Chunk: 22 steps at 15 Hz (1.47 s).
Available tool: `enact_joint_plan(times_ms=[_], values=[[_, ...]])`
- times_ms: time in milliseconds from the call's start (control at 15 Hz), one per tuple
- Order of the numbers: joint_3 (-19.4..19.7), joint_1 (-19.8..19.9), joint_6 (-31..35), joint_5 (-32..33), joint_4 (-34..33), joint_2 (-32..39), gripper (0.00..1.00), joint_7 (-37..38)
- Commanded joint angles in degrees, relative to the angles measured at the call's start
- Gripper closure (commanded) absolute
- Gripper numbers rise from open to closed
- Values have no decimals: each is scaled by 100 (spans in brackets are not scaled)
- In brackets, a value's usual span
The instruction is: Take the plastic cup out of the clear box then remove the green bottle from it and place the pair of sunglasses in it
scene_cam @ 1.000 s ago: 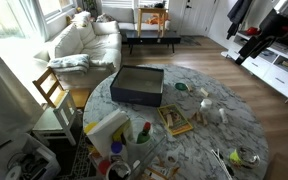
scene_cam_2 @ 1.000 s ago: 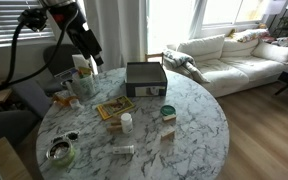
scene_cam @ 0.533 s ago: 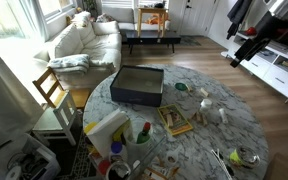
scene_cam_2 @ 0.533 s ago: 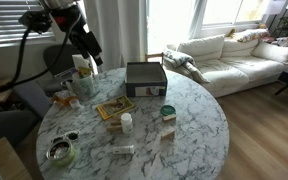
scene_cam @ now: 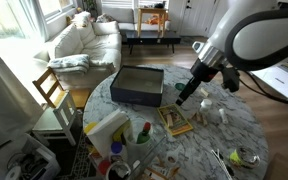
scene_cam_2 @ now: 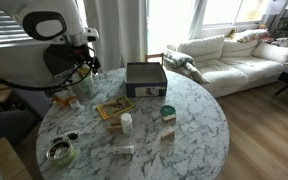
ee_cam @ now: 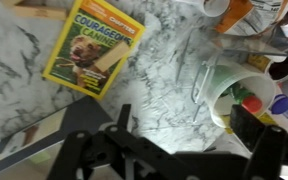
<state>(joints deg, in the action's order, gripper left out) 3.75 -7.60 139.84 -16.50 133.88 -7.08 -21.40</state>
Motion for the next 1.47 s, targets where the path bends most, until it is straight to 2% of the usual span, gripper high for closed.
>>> enact_joint_plan(times_ms=[0,133,200,400,867,1067,1200,1400], values=[[-271,-149,4,-1050,-725,1099,0,-1372],[-560,13,-299,-1314,-1166,1522,0,-2005],[-609,80,16,-980,-661,1067,0,-1385],[-767,141,-68,-1112,-1067,1494,0,-1733],[-771,181,-100,-1115,-1136,1529,0,-1790],[-844,249,69,-1245,-1207,1648,0,-1773],[-875,304,310,-1024,-1224,1741,0,-1700],[-956,397,524,-1064,-1245,1887,0,-1711]])
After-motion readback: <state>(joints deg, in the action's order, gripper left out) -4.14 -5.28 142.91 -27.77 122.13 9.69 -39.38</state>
